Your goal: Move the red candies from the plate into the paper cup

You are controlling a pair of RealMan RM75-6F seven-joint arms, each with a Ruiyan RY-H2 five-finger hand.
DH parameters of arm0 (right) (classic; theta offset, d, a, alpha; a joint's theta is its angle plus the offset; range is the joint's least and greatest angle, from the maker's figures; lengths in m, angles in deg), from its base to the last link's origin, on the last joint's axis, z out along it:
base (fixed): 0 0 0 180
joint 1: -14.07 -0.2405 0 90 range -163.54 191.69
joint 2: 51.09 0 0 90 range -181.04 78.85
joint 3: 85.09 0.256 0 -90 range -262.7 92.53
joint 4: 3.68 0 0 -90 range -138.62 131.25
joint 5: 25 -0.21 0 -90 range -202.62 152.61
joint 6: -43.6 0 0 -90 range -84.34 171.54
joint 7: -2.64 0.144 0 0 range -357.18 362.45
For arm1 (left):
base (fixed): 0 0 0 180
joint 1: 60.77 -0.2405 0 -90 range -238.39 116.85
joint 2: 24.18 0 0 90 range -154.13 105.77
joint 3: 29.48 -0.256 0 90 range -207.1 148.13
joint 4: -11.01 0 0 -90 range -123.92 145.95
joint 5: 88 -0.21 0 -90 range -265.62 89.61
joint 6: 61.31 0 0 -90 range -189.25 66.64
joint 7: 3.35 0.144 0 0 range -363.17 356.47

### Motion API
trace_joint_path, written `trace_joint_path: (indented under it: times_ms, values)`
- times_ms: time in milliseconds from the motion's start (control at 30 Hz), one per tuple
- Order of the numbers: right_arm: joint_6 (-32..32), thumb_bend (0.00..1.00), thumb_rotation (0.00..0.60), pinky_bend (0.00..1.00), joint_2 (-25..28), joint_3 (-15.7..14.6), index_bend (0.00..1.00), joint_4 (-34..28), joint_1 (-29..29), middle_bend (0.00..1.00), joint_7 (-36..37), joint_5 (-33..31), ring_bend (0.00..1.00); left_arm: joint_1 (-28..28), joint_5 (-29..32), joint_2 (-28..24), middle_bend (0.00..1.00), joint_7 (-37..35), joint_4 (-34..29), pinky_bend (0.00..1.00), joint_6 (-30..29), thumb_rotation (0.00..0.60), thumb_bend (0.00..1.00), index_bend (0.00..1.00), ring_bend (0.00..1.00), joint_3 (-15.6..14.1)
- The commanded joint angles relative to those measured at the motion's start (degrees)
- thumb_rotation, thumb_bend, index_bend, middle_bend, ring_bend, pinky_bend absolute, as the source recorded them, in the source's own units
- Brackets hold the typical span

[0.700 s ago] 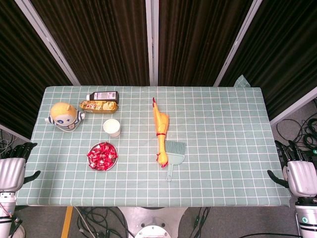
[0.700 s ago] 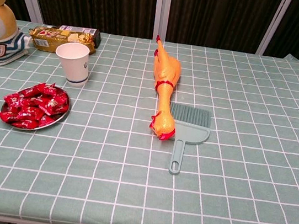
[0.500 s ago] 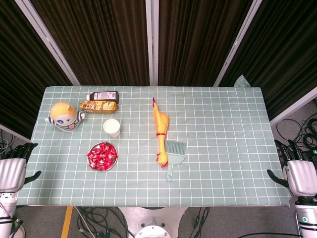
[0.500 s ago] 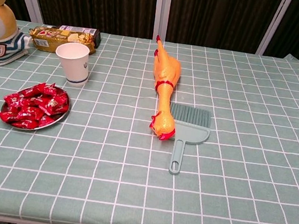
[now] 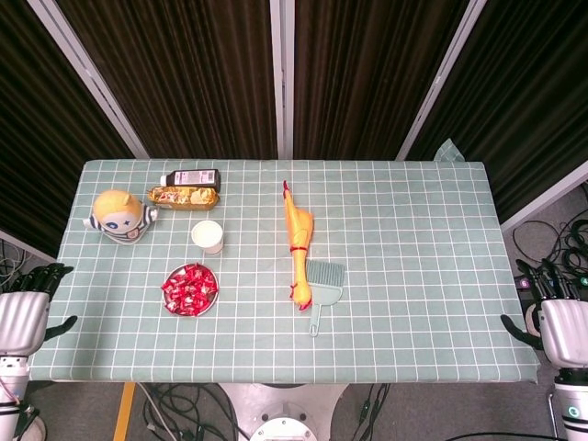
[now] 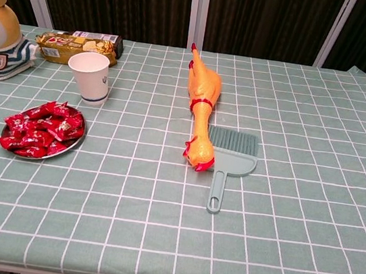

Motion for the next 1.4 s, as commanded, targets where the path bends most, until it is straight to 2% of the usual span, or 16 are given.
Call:
trace_joint_path:
  times_ms: [33, 133, 300, 533, 767, 867, 1000, 1100, 1267, 1400]
  values:
    - [-0.22, 0.12, 0.600, 0.19, 0.23, 0.16, 0.12, -0.17, -0.13, 0.22, -0.16, 0.29, 0.07, 1.58, -1.29, -0.97, 0.36, -0.42, -0.11, 0.35, 1.33, 0.600, 0.09, 0.30, 0.25, 0.38]
    - [-0.20, 0.12, 0.600, 0.19, 0.45, 0.34, 0.12, -0.45, -0.31, 0.22, -0.41, 0.33, 0.07, 4.12, -2.65, -1.81, 0.38, -1.77, 0.08, 0.41, 3.83, 0.600, 0.09, 0.30, 0.27, 0.94]
    - [0.35, 0.12, 0.600, 0.19, 0.65, 0.43, 0.12, -0.87, -0.70, 0.22, -0.66, 0.27, 0.07, 10.04, -4.34, -1.84, 0.44, -5.99, 1.50, 0.56, 10.79, 0.600, 0.09, 0.36, 0.35, 1.86]
    - [0.82, 0.12, 0.600, 0.19, 0.78, 0.58, 0.12, -0.98, -0.92, 0.22, -0.77, -0.24, 0.07, 18.03, -3.47, 1.93, 0.44, -6.84, 5.44, 0.49, 22.65, 0.600, 0.09, 0.37, 0.35, 1.91]
    - [1.69, 0.12, 0.600, 0.19, 0.81, 0.71, 0.12, -0.86, -1.29, 0.22, -0.72, -0.93, 0.07, 23.06, 0.24, 8.95, 0.54, -4.88, 10.04, 0.62, 30.08, 0.600, 0.10, 0.39, 0.45, 2.21]
    - [2.02, 0.12, 0.600, 0.19, 0.78, 0.66, 0.12, -0.62, -1.40, 0.22, -0.44, -1.10, 0.07, 24.48, 1.90, 11.72, 0.53, -3.57, 11.89, 0.61, 32.13, 0.600, 0.10, 0.39, 0.44, 2.25]
    - [2.20, 0.12, 0.600, 0.19, 0.75, 0.66, 0.12, -0.27, -1.37, 0.22, -0.08, -1.45, 0.07, 25.79, 3.71, 14.69, 0.48, -1.88, 13.93, 0.51, 33.85, 0.600, 0.10, 0.40, 0.38, 2.16]
    - [2.41, 0.12, 0.600, 0.19, 0.71, 0.61, 0.12, 0.03, -1.36, 0.22, 0.26, -1.69, 0.07, 26.42, 4.78, 16.32, 0.47, -1.17, 14.66, 0.51, 34.46, 0.600, 0.10, 0.40, 0.37, 2.09]
    - [2.96, 0.12, 0.600, 0.19, 0.66, 0.58, 0.12, 0.48, -1.43, 0.22, 0.85, -2.24, 0.07, 26.76, 4.34, 16.97, 0.39, -0.14, 13.84, 0.51, 33.37, 0.600, 0.10, 0.38, 0.31, 1.41]
    - [3.24, 0.12, 0.600, 0.19, 0.64, 0.60, 0.12, 0.69, -1.54, 0.22, 1.10, -2.42, 0.07, 27.13, 4.15, 15.13, 0.32, 0.64, 10.80, 0.46, 33.86, 0.600, 0.11, 0.33, 0.26, 0.54]
